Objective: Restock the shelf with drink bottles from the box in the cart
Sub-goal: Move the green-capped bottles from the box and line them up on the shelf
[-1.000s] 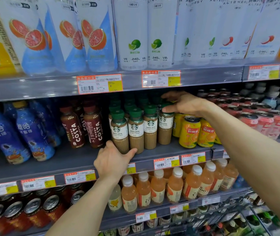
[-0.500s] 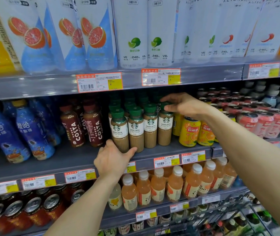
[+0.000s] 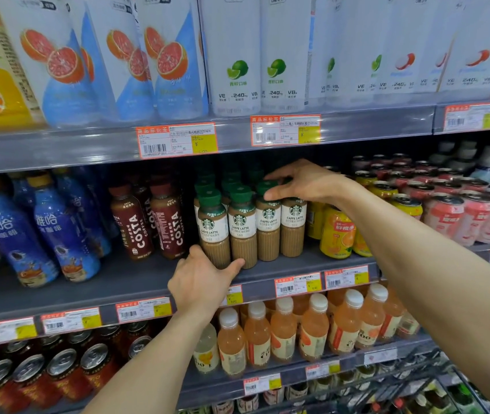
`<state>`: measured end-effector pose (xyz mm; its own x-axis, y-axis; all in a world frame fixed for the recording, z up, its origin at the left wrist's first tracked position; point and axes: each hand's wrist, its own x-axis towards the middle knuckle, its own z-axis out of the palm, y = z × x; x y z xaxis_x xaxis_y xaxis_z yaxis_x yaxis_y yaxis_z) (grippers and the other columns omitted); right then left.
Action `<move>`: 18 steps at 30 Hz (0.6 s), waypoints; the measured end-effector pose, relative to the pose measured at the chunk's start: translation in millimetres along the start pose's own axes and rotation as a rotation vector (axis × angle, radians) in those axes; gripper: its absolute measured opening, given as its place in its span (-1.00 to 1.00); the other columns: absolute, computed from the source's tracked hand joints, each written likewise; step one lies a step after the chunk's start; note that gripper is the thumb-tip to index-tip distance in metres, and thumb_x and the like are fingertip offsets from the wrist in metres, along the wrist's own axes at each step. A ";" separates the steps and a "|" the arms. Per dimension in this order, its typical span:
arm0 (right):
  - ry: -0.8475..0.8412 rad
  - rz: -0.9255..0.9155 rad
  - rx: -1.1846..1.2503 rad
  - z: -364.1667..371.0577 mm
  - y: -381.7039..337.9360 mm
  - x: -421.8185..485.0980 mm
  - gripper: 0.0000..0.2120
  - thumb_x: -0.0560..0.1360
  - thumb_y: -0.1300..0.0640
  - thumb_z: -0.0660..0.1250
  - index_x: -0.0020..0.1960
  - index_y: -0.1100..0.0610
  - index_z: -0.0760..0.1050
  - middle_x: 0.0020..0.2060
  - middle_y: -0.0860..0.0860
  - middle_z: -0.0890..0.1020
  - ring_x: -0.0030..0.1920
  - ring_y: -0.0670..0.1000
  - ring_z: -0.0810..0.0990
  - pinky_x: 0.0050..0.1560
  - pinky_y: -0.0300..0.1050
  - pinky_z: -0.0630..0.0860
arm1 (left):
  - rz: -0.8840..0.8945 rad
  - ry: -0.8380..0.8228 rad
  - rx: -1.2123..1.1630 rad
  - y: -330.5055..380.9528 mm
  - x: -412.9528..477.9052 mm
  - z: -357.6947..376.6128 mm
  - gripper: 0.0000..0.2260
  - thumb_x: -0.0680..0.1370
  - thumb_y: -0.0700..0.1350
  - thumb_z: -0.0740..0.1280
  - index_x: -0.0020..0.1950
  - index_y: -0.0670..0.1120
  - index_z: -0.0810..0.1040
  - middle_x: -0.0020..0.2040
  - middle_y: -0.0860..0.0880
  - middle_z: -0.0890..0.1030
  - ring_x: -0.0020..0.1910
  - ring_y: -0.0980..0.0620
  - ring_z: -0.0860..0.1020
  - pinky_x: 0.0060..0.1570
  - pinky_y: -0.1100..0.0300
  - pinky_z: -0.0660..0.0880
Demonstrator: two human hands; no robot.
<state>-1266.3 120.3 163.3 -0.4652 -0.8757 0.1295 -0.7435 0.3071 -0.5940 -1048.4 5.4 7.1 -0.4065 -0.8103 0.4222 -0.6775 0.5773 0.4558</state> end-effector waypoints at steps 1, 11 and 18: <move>-0.006 0.005 -0.015 -0.9 0.0 0.9 -0.40 0.38 -0.18 0.50 0.38 -0.07 0.49 0.17 -0.13 0.54 -0.01 -0.25 0.48 -0.07 -0.41 0.33 | 0.003 0.003 0.003 -0.2 0.1 0.3 -0.33 0.28 0.55 0.28 -0.05 0.01 0.24 -0.22 0.08 0.38 -0.02 -0.06 0.56 -0.29 0.11 0.33; -0.037 0.023 -0.039 -5.3 2.7 1.8 -0.39 0.37 -0.22 0.49 0.37 -0.11 0.48 0.14 -0.15 0.56 0.05 -0.20 0.50 -0.06 -0.38 0.34 | 0.015 0.007 0.004 -0.6 -0.6 -0.6 -0.33 0.28 0.55 0.28 -0.05 0.01 0.23 -0.21 0.08 0.39 -0.02 -0.06 0.56 -0.29 0.11 0.32; -0.049 0.015 -0.012 -10.1 -2.1 -5.0 -0.34 0.29 -0.29 0.51 0.35 -0.19 0.48 0.10 -0.20 0.57 0.06 -0.22 0.53 0.00 -0.33 0.40 | 0.004 0.001 0.013 1.2 -0.8 -2.4 -0.33 0.28 0.55 0.29 -0.06 0.00 0.23 -0.25 0.09 0.35 -0.04 -0.06 0.57 -0.29 0.12 0.33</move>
<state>-1267.3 127.8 171.9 -0.4526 -0.8880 0.0811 -0.7422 0.3247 -0.5862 -1047.4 6.9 9.3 -0.4082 -0.8079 0.4250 -0.6837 0.5791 0.4441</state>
